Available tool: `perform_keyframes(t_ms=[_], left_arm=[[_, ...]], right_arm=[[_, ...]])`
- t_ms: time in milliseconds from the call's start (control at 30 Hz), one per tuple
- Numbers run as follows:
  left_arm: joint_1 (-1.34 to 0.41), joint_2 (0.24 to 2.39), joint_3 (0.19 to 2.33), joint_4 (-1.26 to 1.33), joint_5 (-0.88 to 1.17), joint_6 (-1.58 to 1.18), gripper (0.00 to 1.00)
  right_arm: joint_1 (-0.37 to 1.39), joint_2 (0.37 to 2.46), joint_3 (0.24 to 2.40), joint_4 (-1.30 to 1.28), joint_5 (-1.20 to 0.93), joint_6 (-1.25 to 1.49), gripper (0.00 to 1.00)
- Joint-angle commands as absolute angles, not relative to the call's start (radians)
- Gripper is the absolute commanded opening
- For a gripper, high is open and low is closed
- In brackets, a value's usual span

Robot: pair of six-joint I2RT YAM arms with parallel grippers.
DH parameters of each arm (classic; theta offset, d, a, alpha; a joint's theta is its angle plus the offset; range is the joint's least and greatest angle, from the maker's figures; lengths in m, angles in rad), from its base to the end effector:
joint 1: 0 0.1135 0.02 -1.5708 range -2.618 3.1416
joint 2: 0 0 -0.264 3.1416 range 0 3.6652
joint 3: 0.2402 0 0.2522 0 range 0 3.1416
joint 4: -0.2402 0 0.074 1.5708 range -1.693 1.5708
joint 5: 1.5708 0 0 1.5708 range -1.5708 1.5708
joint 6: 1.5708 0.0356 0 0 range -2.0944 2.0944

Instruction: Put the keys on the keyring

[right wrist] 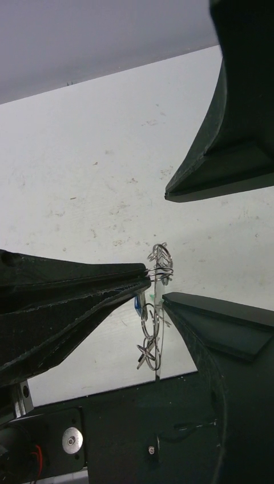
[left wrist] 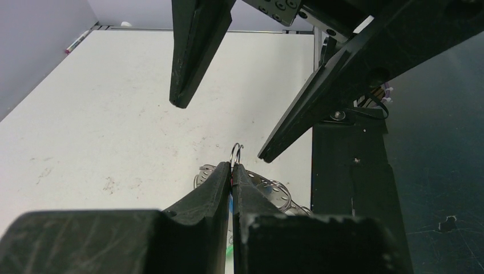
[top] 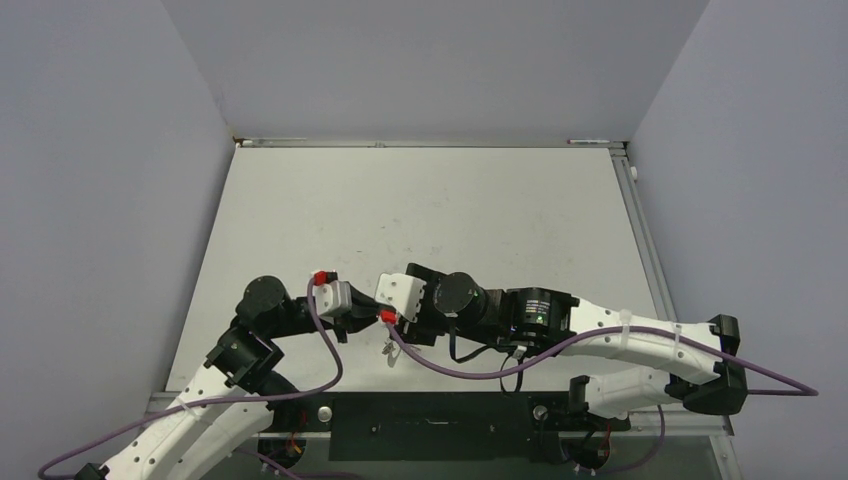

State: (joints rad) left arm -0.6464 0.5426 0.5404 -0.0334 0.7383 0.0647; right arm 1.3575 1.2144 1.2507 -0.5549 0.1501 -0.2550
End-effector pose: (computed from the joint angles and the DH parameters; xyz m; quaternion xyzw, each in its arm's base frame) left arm 0.0967 -0.1030 0.3057 0.4685 0.5419 -0.4345 0.5460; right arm 0.0614 0.2582 0.3756 -0.5963 0.6241 0.2070 0.4605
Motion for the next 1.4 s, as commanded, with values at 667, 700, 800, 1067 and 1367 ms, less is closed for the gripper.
perform_keyframes(t_ms=[667, 700, 800, 1067, 1367], left_arm=[[-0.678, 0.517, 0.591, -0.051, 0.713, 0.106, 0.00], [-0.679, 0.517, 0.592, -0.052, 0.713, 0.107, 0.00], [-0.682, 0.518, 0.593, -0.054, 0.711, 0.109, 0.00], [-0.690, 0.512, 0.594, -0.064, 0.700, 0.117, 0.00], [-0.690, 0.512, 0.594, -0.066, 0.701, 0.118, 0.00]], right_arm=[[1.347, 1.290, 1.369, -0.601, 0.108, -0.336, 0.44], [1.346, 1.292, 1.370, -0.605, 0.109, -0.337, 0.44], [1.342, 1.300, 1.381, -0.615, 0.092, -0.343, 0.44], [1.322, 1.329, 1.407, -0.668, 0.048, -0.350, 0.45], [1.274, 1.322, 1.410, -0.691, -0.023, -0.361, 0.42]])
